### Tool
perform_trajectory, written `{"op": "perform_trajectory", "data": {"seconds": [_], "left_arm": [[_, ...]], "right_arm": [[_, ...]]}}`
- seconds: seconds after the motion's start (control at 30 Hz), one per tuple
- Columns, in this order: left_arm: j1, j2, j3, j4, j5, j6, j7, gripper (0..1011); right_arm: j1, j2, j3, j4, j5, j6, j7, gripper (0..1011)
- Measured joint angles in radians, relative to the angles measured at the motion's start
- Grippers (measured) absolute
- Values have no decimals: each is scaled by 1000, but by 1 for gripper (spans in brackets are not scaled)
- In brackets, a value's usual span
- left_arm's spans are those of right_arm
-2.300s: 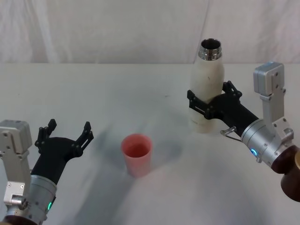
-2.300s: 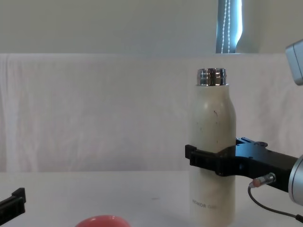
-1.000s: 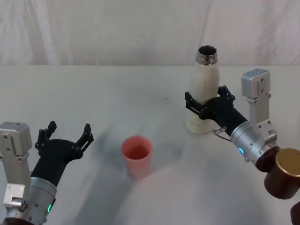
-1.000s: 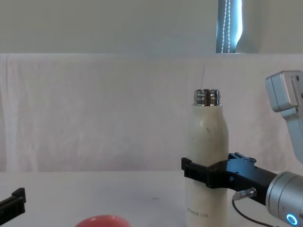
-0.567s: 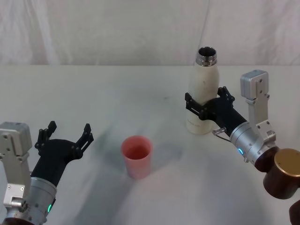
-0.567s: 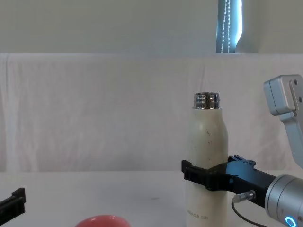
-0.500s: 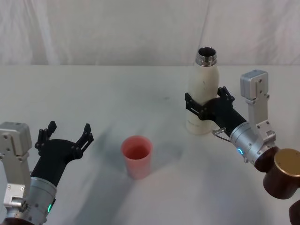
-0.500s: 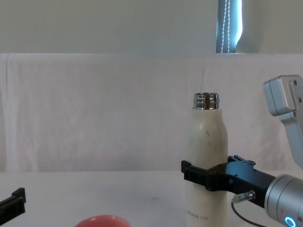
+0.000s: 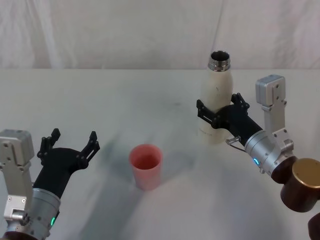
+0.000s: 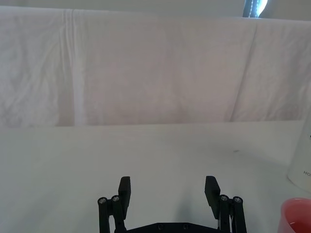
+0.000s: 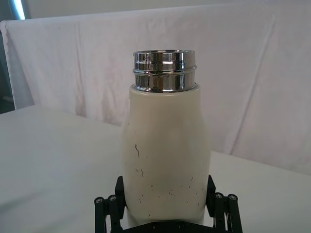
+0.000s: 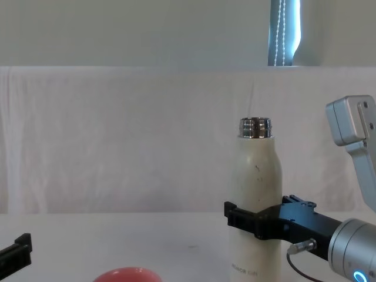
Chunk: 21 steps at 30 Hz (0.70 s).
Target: Grasp the thermos with one hand and pour water into the cup lid.
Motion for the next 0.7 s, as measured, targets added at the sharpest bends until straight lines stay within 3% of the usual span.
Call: {"op": "perform_trajectory", "data": {"seconds": [0.47,0.7], "left_arm": [[0,0,0,0,0,0,0,1001],[0,0,0,0,0,0,0,1001]], "right_arm": [[-1,1,0,-1,5,7,4,947],[-2,1,1,-1,9,12,5,1001]]}}
